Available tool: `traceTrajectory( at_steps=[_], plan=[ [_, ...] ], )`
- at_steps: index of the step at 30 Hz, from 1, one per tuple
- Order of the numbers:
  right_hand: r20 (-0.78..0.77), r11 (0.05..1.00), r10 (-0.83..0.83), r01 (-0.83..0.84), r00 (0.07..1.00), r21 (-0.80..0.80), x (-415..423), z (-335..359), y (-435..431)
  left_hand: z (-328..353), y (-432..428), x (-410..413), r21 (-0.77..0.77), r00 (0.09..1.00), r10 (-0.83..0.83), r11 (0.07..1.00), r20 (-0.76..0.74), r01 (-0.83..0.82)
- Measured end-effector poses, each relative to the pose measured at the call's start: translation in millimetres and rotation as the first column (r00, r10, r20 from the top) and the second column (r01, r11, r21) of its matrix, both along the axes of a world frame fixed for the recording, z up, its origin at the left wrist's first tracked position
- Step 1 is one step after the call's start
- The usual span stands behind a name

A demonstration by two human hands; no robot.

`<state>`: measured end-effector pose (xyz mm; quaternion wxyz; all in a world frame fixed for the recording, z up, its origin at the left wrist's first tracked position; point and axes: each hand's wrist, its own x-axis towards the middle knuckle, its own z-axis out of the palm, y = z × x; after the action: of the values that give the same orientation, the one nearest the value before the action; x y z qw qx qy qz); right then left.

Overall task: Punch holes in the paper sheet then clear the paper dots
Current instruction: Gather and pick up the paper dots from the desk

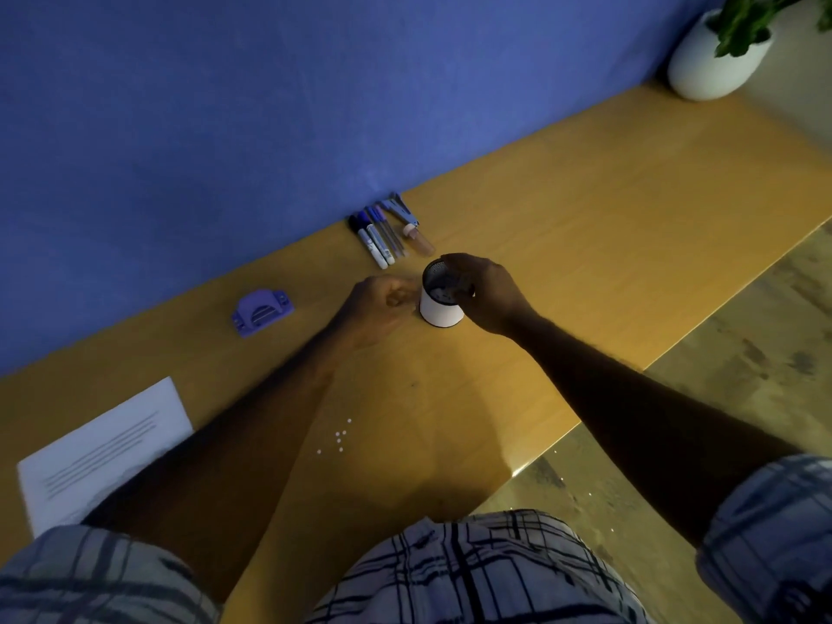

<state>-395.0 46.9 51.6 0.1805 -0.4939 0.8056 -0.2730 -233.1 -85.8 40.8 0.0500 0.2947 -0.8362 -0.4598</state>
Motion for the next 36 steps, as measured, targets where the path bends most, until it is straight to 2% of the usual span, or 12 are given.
traceTrajectory(
  at_steps=[4, 8, 11, 14, 18, 24, 29, 36],
  plan=[
    [-0.074, 0.996, 0.083, -0.086, 0.994, -0.038, 20.3, -4.2, 7.0, -10.2, -2.2, 34.9, 0.016, 0.997, 0.051, 0.999, 0.056, -0.052],
    [-0.206, 0.985, 0.170, -0.163, 0.964, 0.052, 51.3, -16.6, 14.8, -28.2, -0.4, 76.1, -0.005, 0.989, 0.067, 0.998, 0.132, -0.066],
    [-0.269, 0.973, 0.228, -0.208, 0.936, 0.101, 80.6, -26.7, 19.7, -41.6, 1.3, 109.4, -0.098, 0.973, 0.055, 0.995, 0.226, -0.033],
    [-0.238, 0.961, 0.262, -0.230, 0.935, 0.152, 108.5, -40.5, 27.7, -51.9, 2.6, 144.9, -0.239, 0.940, 0.011, 0.968, 0.341, 0.075],
    [-0.198, 0.928, 0.332, -0.283, 0.922, 0.241, 135.4, -61.5, 35.0, -62.9, 10.1, 184.5, -0.287, 0.897, 0.019, 0.950, 0.442, 0.121],
    [-0.146, 0.889, 0.400, -0.344, 0.905, 0.303, 163.5, -84.6, 39.1, -77.9, 38.5, 215.0, -0.329, 0.885, 0.001, 0.928, 0.466, 0.173],
    [-0.144, 0.832, 0.461, -0.369, 0.876, 0.415, 176.6, -105.6, 40.0, -92.6, 67.3, 230.4, -0.411, 0.868, -0.013, 0.877, 0.496, 0.249],
    [-0.223, 0.819, 0.457, -0.311, 0.861, 0.482, 193.1, -132.6, 47.1, -112.9, 101.3, 242.8, -0.464, 0.839, 0.081, 0.859, 0.539, 0.215]
  ],
)
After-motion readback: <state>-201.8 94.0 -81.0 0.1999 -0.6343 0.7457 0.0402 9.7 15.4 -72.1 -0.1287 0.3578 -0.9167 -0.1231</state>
